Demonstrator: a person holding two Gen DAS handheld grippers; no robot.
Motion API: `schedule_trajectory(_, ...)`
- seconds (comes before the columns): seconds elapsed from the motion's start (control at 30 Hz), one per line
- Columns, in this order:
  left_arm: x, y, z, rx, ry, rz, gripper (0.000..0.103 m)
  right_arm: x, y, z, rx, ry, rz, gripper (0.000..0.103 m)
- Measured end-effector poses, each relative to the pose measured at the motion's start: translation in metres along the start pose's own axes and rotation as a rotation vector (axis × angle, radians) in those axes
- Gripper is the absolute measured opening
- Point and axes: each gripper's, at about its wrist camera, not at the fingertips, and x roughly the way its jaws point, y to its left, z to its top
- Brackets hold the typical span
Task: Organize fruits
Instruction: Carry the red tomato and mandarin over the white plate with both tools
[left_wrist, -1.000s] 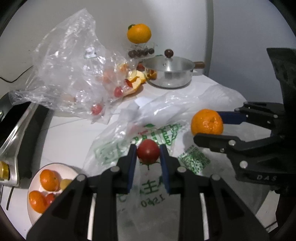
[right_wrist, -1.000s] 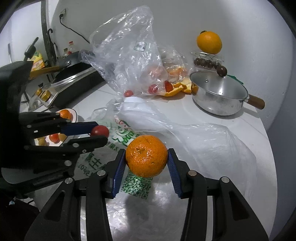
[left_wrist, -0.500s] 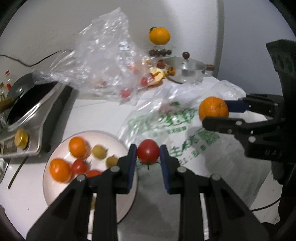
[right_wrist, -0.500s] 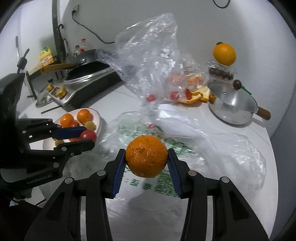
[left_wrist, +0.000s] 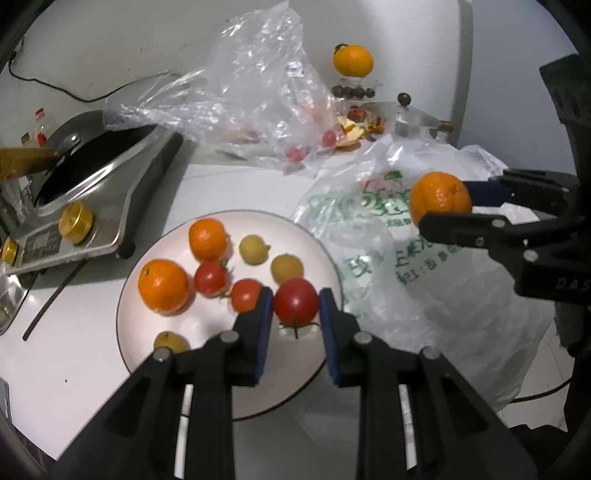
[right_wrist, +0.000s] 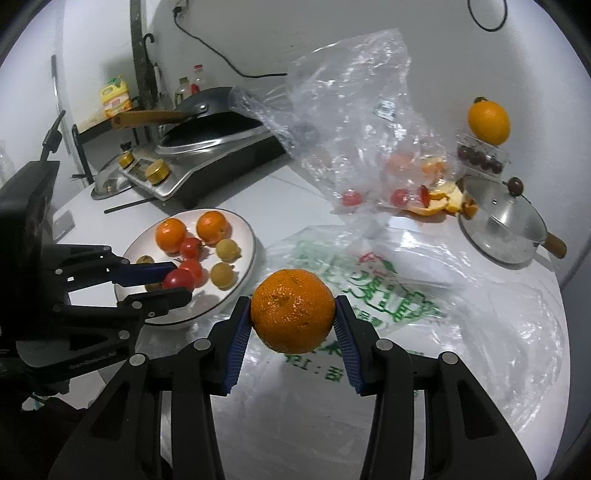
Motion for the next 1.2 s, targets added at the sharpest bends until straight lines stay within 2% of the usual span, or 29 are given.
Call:
schedule_trajectory(0.37, 0.011, 0.009, -0.007, -0.014, 0.033, -0.011, 0.026, 0.007, 0.016, 0.002, -0.022, 0.018, 0.024, 0.047)
schedule_trajectory(0.57, 0.015, 0.008, -0.006, -0.031, 0.042, -0.038, 0.026, 0.010, 0.017, 0.002, -0.026, 0.023, 0.029, 0.047)
schedule_trajectory(1.2, 0.019, 0.011, -0.006, -0.057, 0.062, -0.054, 0.030, 0.010, 0.017, 0.001, -0.028, 0.027, 0.032, 0.047)
